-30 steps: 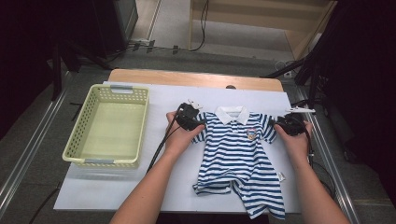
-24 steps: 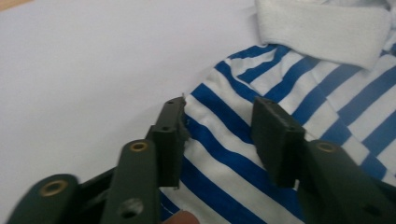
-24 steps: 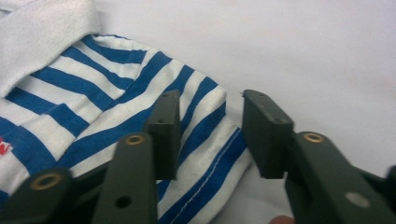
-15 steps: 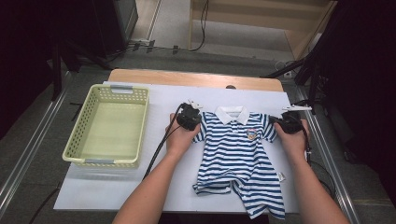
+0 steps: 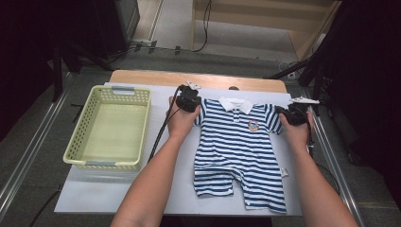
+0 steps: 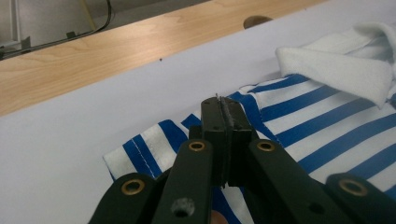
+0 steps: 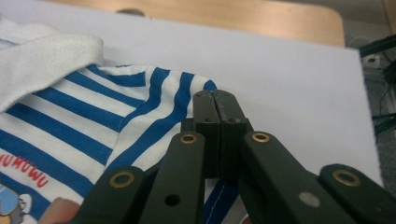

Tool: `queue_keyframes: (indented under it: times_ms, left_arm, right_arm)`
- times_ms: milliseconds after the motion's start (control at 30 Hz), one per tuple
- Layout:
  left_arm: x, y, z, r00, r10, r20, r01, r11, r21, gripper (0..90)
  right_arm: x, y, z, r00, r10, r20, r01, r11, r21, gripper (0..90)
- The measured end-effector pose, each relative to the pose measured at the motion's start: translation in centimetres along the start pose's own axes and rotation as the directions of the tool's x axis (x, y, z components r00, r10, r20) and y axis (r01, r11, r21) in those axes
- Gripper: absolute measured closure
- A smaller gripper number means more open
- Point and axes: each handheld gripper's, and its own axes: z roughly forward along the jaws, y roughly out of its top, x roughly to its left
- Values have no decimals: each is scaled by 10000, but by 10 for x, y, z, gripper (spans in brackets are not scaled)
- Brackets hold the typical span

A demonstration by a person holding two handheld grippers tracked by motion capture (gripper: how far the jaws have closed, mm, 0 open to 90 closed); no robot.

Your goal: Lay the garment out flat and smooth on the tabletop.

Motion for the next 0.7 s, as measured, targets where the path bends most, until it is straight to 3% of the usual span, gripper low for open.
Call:
queue_keyframes:
  times_ms: [100,233,467,533,667,700]
  left_arm:
    - [6,-3,7,9989,-460,27,459,9988,177,900]
    - [4,-6,12,9993,-347,-146,352,9986,385,900]
    - [9,-15,9,9970,-762,-154,768,9960,450,891]
    - [10,-18,9,9949,-1003,63,999,9940,436,821]
    - [4,-23,10,9976,-677,-134,684,9954,673,649]
    - [3,-24,11,9978,-639,-147,648,9954,708,643]
  right_arm:
    - [-2,4,-2,9998,174,50,-173,9997,-186,874]
    - [-1,2,3,9999,-119,120,117,9998,148,874]
    - [-3,-2,11,9998,179,15,-180,9990,400,875]
    - [-3,-2,12,9998,205,-17,-204,9990,395,875]
    - [-3,-2,12,9998,219,-13,-218,9993,306,874]
    - [-3,-3,13,9996,287,-5,-286,9990,331,872]
